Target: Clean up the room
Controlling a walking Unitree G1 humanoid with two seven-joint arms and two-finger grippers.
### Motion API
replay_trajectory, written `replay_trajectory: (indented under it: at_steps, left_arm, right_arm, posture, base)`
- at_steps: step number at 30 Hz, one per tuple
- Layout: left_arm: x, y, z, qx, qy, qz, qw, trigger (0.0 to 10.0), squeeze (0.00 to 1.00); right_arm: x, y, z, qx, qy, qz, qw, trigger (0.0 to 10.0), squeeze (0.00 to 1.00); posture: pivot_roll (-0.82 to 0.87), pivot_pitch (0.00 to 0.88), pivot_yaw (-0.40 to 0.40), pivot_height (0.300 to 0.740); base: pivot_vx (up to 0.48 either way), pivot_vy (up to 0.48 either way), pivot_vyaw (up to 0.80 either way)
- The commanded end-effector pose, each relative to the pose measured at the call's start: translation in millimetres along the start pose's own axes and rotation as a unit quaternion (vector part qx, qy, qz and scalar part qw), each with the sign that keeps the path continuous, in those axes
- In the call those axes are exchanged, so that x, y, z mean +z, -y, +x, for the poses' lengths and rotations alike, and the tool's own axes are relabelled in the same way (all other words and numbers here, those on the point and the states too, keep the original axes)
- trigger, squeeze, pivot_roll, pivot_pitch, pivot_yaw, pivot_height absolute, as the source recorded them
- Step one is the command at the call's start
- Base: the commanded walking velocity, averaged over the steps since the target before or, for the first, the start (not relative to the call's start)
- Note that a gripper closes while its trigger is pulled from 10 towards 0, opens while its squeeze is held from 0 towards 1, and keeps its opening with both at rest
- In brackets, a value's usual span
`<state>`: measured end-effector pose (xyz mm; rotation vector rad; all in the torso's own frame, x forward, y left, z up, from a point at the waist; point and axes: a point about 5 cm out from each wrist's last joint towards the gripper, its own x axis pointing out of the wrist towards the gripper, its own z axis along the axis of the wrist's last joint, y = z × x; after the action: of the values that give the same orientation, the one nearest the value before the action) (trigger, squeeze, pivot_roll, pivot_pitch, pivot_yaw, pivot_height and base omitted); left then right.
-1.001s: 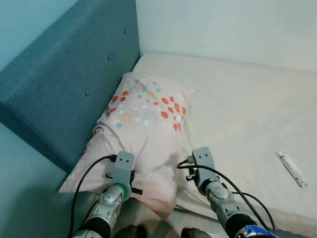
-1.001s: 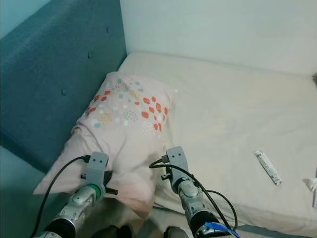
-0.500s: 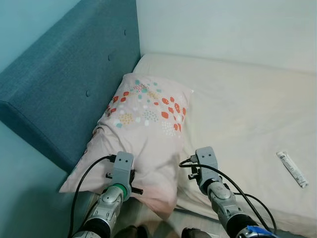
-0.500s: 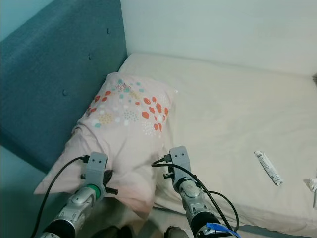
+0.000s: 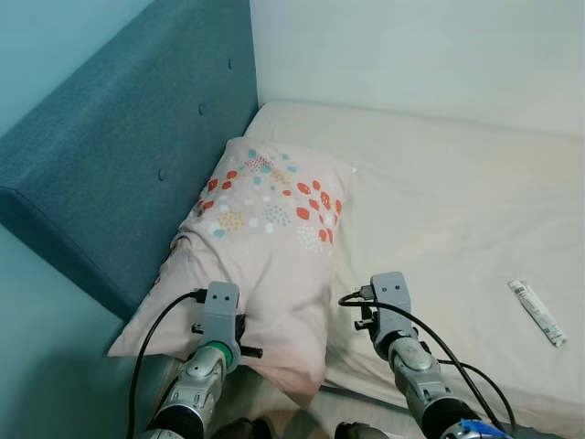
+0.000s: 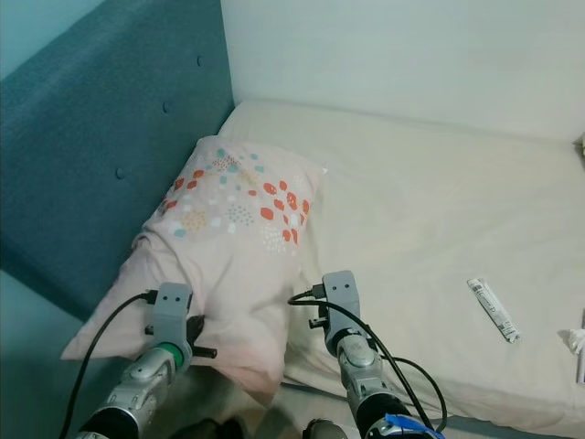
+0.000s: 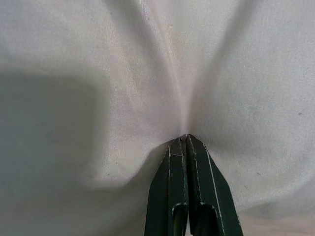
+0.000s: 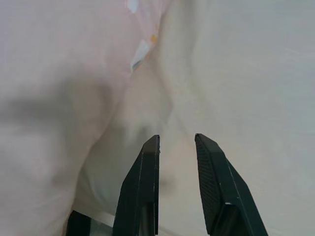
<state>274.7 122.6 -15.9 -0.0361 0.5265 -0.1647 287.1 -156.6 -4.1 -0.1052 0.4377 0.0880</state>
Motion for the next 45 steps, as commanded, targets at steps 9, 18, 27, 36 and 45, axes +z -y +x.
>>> replay_trajectory:
  at_steps: [9,18,27,36,45]
  left_arm:
    - [-10.3,-2.9,-2.6,0.01,-0.022,0.002,1.0,10.0,0.0]
    - [-6.8,-3.2,-1.0,0.009,-0.021,-0.002,1.0,10.0,0.0]
    - [-5.5,-5.8,-1.2,0.023,-0.015,-0.012,1.0,10.0,0.0]
    - [-4.5,-5.7,-0.8,0.021,-0.016,-0.008,1.0,10.0,0.0]
    - [-3.6,-5.7,-0.5,0.021,-0.015,-0.007,1.0,10.0,0.0]
  right_arm:
    - [-2.5,-0.6,-0.2,-0.001,-0.007,0.003,1.0,10.0,0.0]
    - [4.1,-1.3,1.6,0.005,0.007,0.005,1.0,10.0,0.0]
    - [7.3,-2.0,2.8,0.012,0.01,-0.001,1.0,10.0,0.0]
    - [7.2,-1.8,3.0,0.012,0.008,0.002,1.0,10.0,0.0]
    - [7.4,-2.4,3.3,0.015,0.007,0.003,1.0,10.0,0.0]
  posture:
    - [0.06,0.052,0.074,0.74]
    - [0.07,0.069,0.076,0.74]
    - [0.07,0.077,0.069,0.74]
    - [0.07,0.085,0.071,0.74]
    - [0.07,0.087,0.072,0.74]
  base:
    - [0.0,0.0,0.0]
    - [0.0,0.0,0.0]
    - [0.0,0.0,0.0]
    - [0.0,0.0,0.0]
    - [0.0,0.0,0.0]
